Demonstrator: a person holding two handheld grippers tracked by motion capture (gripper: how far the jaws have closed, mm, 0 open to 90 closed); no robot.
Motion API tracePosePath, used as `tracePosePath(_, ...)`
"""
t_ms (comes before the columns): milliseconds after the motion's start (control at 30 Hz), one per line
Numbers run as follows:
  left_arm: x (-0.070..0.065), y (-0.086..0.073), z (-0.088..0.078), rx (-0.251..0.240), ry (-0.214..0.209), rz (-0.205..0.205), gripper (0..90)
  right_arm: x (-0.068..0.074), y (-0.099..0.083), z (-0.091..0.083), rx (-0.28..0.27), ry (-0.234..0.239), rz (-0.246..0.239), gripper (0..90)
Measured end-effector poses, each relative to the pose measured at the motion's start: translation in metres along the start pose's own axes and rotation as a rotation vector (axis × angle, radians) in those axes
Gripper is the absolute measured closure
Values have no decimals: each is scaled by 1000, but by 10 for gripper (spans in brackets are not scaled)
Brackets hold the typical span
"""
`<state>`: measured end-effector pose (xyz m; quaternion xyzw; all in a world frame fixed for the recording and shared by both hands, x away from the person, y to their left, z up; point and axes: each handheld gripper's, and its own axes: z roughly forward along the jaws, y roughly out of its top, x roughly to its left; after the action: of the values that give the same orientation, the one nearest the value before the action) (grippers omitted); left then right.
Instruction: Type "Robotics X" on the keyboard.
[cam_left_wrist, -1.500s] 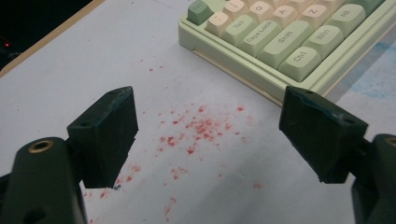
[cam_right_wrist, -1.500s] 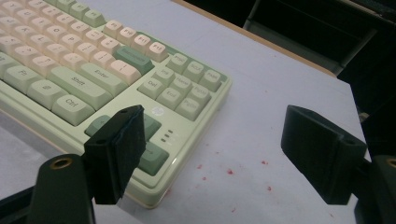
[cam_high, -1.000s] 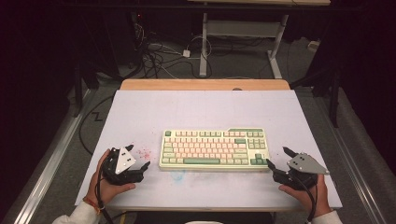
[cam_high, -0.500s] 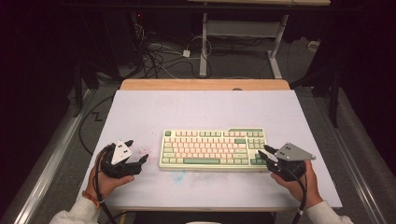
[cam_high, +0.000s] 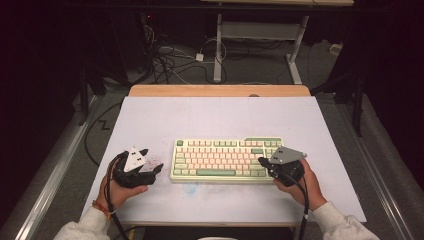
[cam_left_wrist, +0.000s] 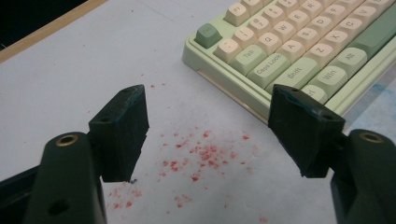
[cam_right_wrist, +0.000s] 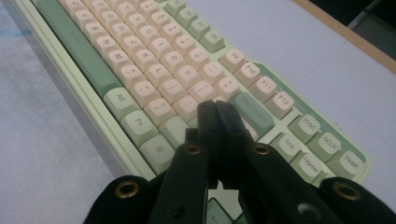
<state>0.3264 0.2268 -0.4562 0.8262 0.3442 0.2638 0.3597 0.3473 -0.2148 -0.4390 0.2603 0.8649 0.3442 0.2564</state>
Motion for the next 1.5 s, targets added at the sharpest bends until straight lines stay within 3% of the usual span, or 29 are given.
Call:
tracePosePath(267,-3,0,2,7,-22,10,346,1,-5,14,43,16,0,900)
tracePosePath(333,-4,1,2,7,-47,15,410,2,-8,18,56,23,5,900)
tracePosePath(467,-2,3,0,8,-122,15,660,3,-10,20,55,25,4,900)
tracePosePath(567,-3,7,2,27,-146,37,828,4,-12,20,44,23,13,900)
tracePosePath(633,-5,10,3,32,-161,50,879,4,-13,20,40,18,18,900)
tracePosePath(800,-11,22,10,57,-190,76,880,5,-15,20,30,16,21,900)
tracePosePath(833,-14,29,14,57,-198,96,880,5,-15,20,28,16,22,900)
tracePosePath(1100,-28,58,35,71,-256,137,879,5,-16,20,20,15,26,900)
tracePosePath(1500,-45,88,61,107,-290,216,878,7,-16,20,21,4,16,900)
